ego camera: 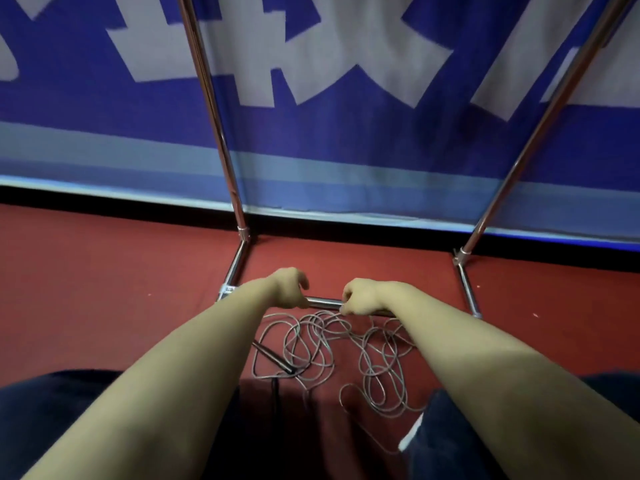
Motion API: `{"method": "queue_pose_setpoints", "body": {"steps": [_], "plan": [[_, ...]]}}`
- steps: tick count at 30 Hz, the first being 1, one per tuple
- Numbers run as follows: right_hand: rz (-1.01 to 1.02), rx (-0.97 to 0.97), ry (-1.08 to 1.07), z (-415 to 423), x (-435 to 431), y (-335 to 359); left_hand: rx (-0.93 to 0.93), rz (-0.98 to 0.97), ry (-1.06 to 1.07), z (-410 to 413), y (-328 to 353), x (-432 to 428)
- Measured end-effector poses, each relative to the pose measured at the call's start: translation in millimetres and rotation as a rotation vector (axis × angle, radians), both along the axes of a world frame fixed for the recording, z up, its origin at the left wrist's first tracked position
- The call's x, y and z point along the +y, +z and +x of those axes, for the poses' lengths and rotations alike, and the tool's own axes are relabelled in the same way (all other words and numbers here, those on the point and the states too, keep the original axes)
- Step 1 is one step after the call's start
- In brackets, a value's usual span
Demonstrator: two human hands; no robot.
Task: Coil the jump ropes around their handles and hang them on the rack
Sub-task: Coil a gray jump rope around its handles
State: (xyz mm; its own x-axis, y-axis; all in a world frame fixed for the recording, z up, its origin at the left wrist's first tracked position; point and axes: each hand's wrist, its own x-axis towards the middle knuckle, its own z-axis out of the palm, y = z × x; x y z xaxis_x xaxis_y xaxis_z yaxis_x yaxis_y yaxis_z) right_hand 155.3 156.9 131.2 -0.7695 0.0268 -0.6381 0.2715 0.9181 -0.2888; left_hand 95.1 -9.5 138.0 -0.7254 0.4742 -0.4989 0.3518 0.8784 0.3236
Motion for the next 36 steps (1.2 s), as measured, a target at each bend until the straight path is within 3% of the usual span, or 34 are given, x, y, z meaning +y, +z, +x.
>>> {"method": "queue_pose_setpoints", "body": {"steps": [9, 12, 18, 25, 27, 32, 36], "plan": [[-0.273, -0.267, -0.042, -32, -53, -105, -0.190, -0.330, -0.050, -8, -125, -52], [-0.339, -0.305, 0.004, -35, -83, -132, -0.147, -0.318, 0.081, -8, -156, -72], [-0.381, -0.140, -0.094, -37, -125, -178, -0.125, -0.037, 0.574, -14, -190, -102], [-0.167, 0.026, 0.164, -17, -136, -201, -0.402, 0.327, 1.213, 0, -225, -111], [-0.205, 0.023, 0.102, -17, -137, -199, -0.438, 0.450, 1.325, 3, -218, -109], [-0.408, 0.101, -0.088, -39, -124, -168, -0.398, 0.797, 1.320, -15, -171, -87], [-0.564, 0.229, -0.333, -59, -104, -126, -0.220, 0.837, 1.020, -43, -110, -51]]}}
